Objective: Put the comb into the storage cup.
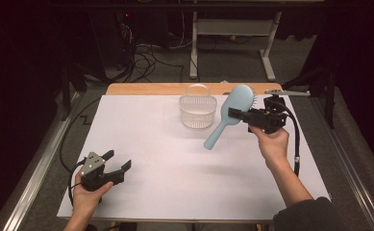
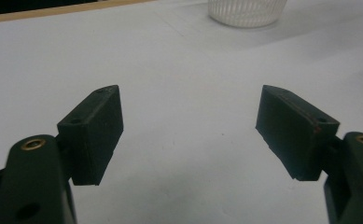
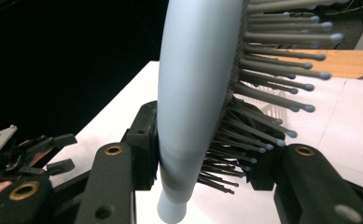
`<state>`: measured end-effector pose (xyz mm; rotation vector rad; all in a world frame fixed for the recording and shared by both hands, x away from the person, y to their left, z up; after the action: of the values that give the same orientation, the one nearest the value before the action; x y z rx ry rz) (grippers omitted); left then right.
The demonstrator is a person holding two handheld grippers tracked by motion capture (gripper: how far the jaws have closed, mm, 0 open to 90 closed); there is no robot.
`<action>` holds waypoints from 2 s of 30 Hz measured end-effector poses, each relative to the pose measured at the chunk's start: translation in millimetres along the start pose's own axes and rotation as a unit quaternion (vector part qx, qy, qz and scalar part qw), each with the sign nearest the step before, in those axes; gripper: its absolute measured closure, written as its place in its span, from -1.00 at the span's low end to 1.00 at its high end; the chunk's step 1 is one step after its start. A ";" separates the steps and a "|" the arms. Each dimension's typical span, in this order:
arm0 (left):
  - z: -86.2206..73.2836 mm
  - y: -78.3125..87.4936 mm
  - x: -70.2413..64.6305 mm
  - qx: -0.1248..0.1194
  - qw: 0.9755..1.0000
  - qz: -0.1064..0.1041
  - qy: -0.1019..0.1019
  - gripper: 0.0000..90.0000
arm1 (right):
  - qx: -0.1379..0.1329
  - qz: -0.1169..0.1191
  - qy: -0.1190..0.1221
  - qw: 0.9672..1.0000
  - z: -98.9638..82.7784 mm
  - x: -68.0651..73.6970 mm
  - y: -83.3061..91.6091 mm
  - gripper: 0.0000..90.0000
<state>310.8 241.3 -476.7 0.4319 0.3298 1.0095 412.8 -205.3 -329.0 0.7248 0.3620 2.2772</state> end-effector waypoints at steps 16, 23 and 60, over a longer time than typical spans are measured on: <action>-0.1 -0.7 -0.4 0.000 1.000 -0.001 -0.001 -0.46 | -0.004 -0.010 0.008 1.000 23.9 3.5 -8.5 0.24; 0.1 -0.5 -0.4 -0.001 1.000 -0.002 0.000 -0.46 | -0.010 -0.014 0.010 1.000 32.6 3.1 -10.4 0.24; 0.5 0.2 0.2 -0.007 1.000 -0.004 0.003 -0.45 | -0.016 -0.054 0.007 0.998 73.3 -5.1 -47.2 0.24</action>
<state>311.0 241.5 -476.1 0.4150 0.3299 1.0057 485.1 -171.9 -293.1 0.6565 0.3614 2.1822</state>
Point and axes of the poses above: each handheld gripper's, and its own axes: y roughly backward along the jaws, z roughly out of its top, x roughly to its left, the point moved 3 cm from there along -y, roughly forward along the jaws, and after that the axes turned 2 degrees about x, right-handed, at the moved point
